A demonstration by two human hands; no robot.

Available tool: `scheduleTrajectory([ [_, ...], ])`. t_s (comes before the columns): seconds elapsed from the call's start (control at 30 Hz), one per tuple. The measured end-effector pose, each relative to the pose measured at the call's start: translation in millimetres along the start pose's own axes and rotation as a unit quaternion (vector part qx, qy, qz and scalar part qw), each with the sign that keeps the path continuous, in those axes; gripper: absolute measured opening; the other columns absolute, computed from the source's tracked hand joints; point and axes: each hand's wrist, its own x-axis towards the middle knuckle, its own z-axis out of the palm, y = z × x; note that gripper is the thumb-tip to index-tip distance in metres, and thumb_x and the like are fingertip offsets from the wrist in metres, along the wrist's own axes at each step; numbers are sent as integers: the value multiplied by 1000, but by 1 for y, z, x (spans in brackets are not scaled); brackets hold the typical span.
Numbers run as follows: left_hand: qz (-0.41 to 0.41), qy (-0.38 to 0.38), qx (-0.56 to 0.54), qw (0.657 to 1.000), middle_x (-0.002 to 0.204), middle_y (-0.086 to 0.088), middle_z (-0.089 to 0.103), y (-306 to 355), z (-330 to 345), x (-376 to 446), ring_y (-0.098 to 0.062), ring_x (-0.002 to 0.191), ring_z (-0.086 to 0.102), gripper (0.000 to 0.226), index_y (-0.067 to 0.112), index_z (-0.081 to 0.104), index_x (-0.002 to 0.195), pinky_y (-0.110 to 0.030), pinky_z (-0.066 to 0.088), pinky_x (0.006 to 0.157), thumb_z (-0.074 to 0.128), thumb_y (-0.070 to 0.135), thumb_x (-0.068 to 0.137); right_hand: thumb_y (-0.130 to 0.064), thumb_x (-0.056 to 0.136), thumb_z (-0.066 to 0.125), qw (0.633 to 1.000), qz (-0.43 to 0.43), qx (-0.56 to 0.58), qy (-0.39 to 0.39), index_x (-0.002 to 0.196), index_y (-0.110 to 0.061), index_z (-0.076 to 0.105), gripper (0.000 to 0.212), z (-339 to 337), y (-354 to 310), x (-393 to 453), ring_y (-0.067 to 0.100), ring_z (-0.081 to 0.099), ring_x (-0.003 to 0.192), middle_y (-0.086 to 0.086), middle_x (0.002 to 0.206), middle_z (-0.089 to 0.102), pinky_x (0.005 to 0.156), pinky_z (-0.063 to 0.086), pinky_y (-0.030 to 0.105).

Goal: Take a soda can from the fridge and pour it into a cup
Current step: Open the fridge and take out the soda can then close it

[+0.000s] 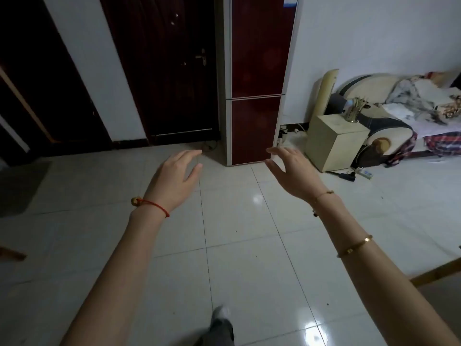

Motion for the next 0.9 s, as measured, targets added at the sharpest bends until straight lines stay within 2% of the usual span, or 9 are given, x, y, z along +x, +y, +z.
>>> scheduleTrajectory([
  [0.23,-23,-18,18,999,138,-6,55,-37,23,19,-21,127,50,40,15,51,138,-35,39,109,46,28,101,-48,98,37,999,15,-8,-32,135,-20,49,48,46,16,30,23,49,126,1,132,58,105,42,46],
  [0.33,-34,-21,19,999,138,-5,54,-56,34,40,-21,128,49,40,15,51,138,-30,37,107,47,28,101,-45,99,40,999,19,-2,-44,134,-20,50,45,64,22,53,22,50,126,1,132,58,104,42,46],
  [0.53,-52,-23,11,998,139,-5,54,-89,45,102,-20,129,47,40,14,51,139,-28,34,107,46,27,101,-43,100,41,997,38,14,-62,135,-19,50,44,84,35,123,22,48,127,1,134,57,106,40,44],
  [0.9,-44,-42,-3,998,141,-3,52,-145,59,231,-18,131,46,41,16,49,141,-30,35,110,45,29,102,-43,99,42,995,76,49,-35,133,-20,51,42,111,61,246,23,49,126,0,131,59,105,41,46],
])
